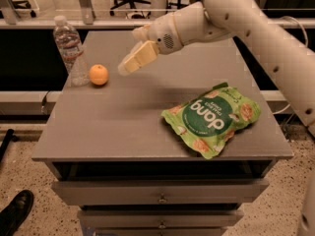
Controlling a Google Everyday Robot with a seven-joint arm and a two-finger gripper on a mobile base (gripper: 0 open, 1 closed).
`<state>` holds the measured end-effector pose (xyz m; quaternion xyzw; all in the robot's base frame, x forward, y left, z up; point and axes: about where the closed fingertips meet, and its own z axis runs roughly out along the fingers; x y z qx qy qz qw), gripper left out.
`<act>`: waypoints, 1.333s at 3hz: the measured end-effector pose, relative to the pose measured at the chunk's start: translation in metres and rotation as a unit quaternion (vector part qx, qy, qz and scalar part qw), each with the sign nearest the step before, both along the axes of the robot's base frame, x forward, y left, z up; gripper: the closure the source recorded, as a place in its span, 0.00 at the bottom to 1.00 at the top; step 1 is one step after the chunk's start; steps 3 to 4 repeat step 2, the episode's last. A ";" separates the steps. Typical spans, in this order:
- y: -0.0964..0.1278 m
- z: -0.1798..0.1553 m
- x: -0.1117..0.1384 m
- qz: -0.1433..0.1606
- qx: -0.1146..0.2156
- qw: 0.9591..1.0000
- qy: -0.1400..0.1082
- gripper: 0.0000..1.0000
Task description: Move orange near water bottle
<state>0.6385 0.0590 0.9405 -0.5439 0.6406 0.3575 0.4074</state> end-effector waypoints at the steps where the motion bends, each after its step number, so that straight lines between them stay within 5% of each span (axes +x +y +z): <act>1: -0.055 0.017 -0.008 -0.028 0.009 0.999 -0.036 0.00; 4: -0.065 0.017 -0.008 -0.034 0.009 0.999 -0.039 0.00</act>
Offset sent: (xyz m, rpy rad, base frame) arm -0.0068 -0.0476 0.0147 0.0156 -0.0613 -0.0486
